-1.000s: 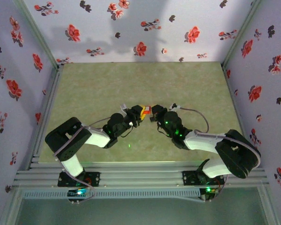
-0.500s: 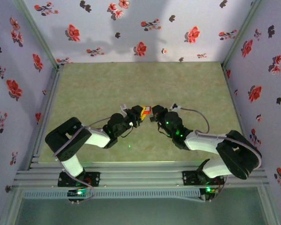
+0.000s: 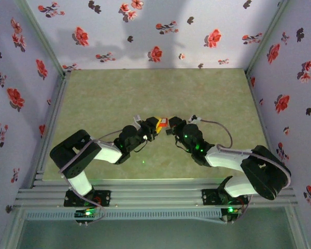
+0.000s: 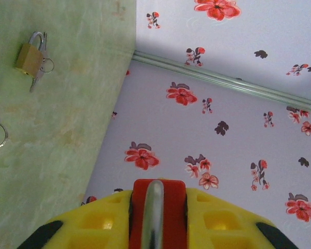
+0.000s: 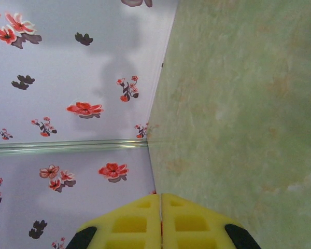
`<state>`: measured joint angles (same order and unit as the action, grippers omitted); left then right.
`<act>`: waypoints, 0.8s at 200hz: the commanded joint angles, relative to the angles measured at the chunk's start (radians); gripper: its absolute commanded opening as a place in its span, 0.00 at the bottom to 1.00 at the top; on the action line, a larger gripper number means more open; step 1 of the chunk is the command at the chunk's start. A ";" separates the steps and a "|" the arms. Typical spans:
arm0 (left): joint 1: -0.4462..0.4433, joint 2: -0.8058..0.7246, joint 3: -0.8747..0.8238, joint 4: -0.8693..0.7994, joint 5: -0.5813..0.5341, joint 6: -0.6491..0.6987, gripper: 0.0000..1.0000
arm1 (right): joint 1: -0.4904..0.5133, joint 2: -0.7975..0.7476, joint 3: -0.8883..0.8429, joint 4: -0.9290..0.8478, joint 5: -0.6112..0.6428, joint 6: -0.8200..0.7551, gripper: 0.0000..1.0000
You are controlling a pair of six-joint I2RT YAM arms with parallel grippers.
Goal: Lock with the key
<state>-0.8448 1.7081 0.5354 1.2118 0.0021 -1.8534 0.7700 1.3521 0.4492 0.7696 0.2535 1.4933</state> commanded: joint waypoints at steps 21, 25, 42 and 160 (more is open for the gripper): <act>0.024 -0.011 -0.025 0.020 -0.073 0.006 0.00 | -0.062 -0.036 -0.035 -0.049 0.140 -0.027 0.00; 0.024 -0.011 -0.025 0.020 -0.074 0.006 0.00 | -0.062 -0.037 -0.035 -0.051 0.141 -0.027 0.00; 0.023 -0.010 -0.024 0.021 -0.072 0.005 0.00 | -0.063 -0.041 -0.038 -0.054 0.141 -0.028 0.00; 0.024 -0.008 -0.022 0.016 -0.075 0.004 0.00 | -0.071 -0.066 -0.053 -0.070 0.156 -0.022 0.00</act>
<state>-0.8486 1.7081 0.5354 1.2133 0.0212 -1.8534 0.7635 1.3163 0.4282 0.7574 0.2382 1.4937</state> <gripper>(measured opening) 0.255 0.063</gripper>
